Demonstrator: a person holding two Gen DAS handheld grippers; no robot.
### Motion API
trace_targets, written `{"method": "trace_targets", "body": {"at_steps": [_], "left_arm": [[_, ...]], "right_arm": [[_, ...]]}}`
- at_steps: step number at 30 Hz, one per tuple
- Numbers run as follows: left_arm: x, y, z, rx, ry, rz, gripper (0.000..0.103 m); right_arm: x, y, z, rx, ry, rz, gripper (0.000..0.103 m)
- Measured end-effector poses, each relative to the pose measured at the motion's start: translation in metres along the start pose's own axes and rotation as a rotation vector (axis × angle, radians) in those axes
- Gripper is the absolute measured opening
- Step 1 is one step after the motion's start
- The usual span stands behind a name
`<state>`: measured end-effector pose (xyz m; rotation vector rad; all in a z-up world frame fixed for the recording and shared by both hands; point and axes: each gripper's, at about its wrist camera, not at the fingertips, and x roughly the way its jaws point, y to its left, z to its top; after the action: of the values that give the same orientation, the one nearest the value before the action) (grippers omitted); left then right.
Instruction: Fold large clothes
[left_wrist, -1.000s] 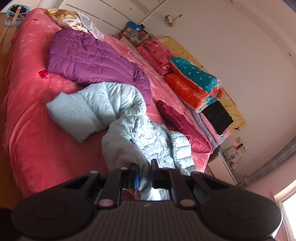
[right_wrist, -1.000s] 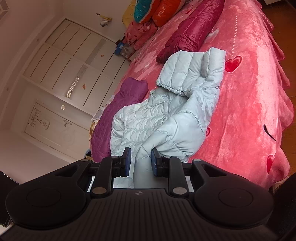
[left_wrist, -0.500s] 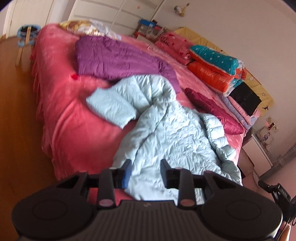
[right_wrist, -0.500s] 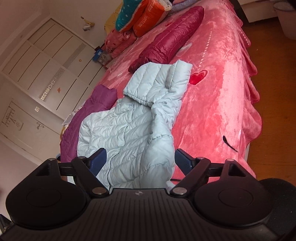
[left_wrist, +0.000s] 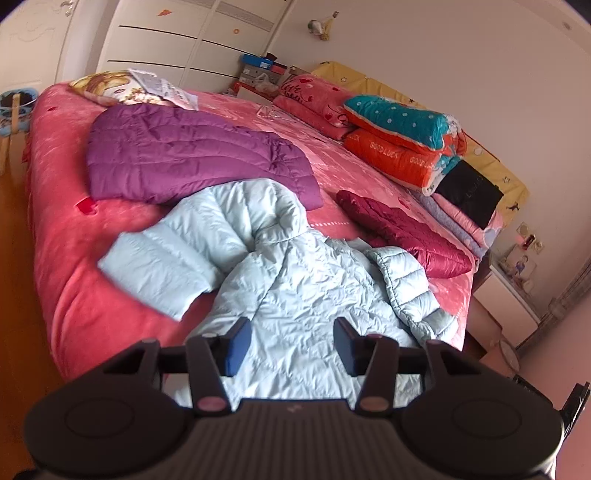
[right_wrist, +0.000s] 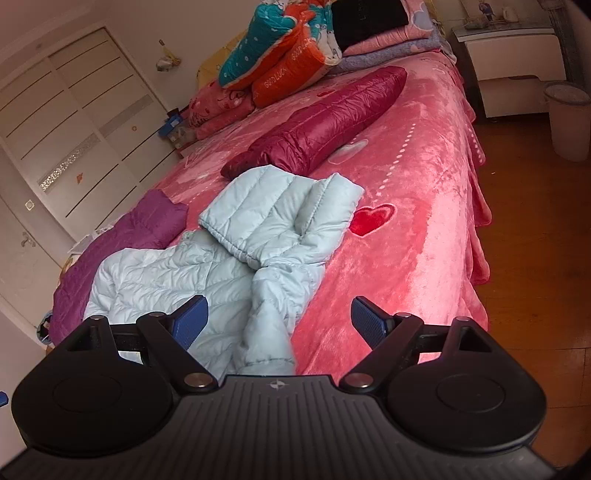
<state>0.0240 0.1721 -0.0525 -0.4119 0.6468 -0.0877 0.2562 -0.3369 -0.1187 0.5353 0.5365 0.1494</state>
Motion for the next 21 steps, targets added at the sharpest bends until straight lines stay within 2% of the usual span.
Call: {"method": "trace_targets", "body": {"at_steps": [4, 10, 21], "left_arm": [[0.027, -0.017, 0.012, 0.066, 0.004, 0.013, 0.060], [0.076, -0.033, 0.026, 0.102, 0.026, 0.027, 0.064], [0.170, -0.035, 0.057, 0.089, 0.060, 0.097, 0.065]], "right_arm": [[0.020, -0.020, 0.007, 0.045, -0.019, -0.015, 0.103], [0.042, -0.045, 0.018, 0.132, -0.056, -0.002, 0.103], [0.097, -0.051, 0.036, 0.201, -0.077, 0.047, 0.103]]}}
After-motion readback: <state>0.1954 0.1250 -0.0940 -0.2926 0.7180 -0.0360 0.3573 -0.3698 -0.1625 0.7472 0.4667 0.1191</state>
